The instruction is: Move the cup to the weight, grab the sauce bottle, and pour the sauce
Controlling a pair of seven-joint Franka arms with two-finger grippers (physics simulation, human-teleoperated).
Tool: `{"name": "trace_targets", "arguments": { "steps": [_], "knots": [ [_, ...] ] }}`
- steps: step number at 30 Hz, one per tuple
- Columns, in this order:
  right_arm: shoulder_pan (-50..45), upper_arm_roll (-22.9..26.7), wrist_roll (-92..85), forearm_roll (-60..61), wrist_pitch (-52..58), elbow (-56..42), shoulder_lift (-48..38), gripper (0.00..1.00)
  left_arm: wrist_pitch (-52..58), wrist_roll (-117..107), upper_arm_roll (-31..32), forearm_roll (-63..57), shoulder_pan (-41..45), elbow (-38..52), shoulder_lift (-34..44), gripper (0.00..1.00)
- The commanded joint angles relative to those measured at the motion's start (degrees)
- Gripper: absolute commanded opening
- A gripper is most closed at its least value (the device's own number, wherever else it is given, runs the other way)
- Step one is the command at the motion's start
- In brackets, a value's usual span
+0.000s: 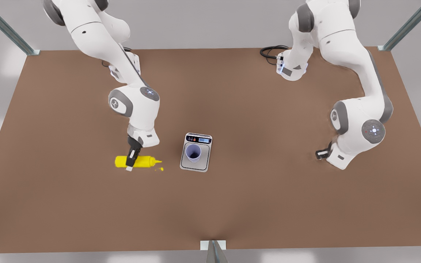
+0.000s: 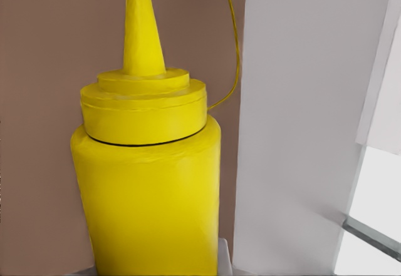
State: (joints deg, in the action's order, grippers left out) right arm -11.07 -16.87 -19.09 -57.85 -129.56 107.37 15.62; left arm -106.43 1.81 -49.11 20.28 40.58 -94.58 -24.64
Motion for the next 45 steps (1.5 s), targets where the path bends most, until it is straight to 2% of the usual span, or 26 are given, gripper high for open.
{"name": "trace_targets", "arguments": {
  "steps": [1,2,3,5,8,10,14,16,20,38,42,45],
  "knots": [
    [-0.96,0.00,1.94,-1.55,0.97,-0.06,0.46,0.57,1.65,1.35,2.07,6.61,-4.24,0.53,1.51,0.74],
    [-3.16,0.00,3.71,-2.80,2.91,-0.06,0.90,0.57,2.89,0.83,25.79,-7.33,-27.98,0.71,9.95,0.77],
    [-4.92,0.00,3.71,-2.71,4.05,-0.06,1.08,0.57,3.86,-1.45,38.55,-12.99,-38.63,0.80,12.68,0.80],
    [-8.17,0.00,3.89,-2.45,5.20,-0.24,1.78,0.58,5.70,-1.63,42.78,-14.31,-39.61,0.71,17.34,1.00],
    [-12.39,0.00,3.45,-3.15,12.57,-2.26,4.50,0.58,6.50,-6.63,43.14,-17.47,-36.97,1.50,17.52,1.00],
    [-15.56,0.00,3.27,-7.80,16.36,-2.34,6.17,0.58,6.32,-6.99,44.10,-17.47,-36.97,1.59,17.87,1.00],
    [-18.99,0.09,3.27,-12.02,22.68,-4.10,8.63,0.59,6.41,-7.79,44.19,-17.47,-36.27,5.90,14.18,1.00],
    [-19.07,0.09,3.27,-14.31,24.62,-5.51,10.04,0.59,5.36,-6.99,44.10,-20.28,-36.18,9.15,11.10,1.00],
    [-20.74,0.09,3.97,-14.40,26.91,-8.67,14.79,0.59,5.00,-7.08,44.02,-20.46,-36.18,9.32,11.01,1.00],
    [-20.48,0.09,3.89,-13.61,28.05,-9.82,15.58,0.59,4.65,-7.08,43.93,-20.37,-36.18,12.31,10.75,1.00],
    [-19.43,0.17,3.89,-4.74,27.17,-13.24,15.49,0.59,4.56,-7.08,43.93,-20.37,-36.18,12.40,10.66,1.00],
    [-14.33,0.09,1.87,2.74,23.39,-14.12,13.91,0.59,4.56,-7.08,43.93,-20.28,-36.18,12.40,10.66,1.00]
  ]
}}
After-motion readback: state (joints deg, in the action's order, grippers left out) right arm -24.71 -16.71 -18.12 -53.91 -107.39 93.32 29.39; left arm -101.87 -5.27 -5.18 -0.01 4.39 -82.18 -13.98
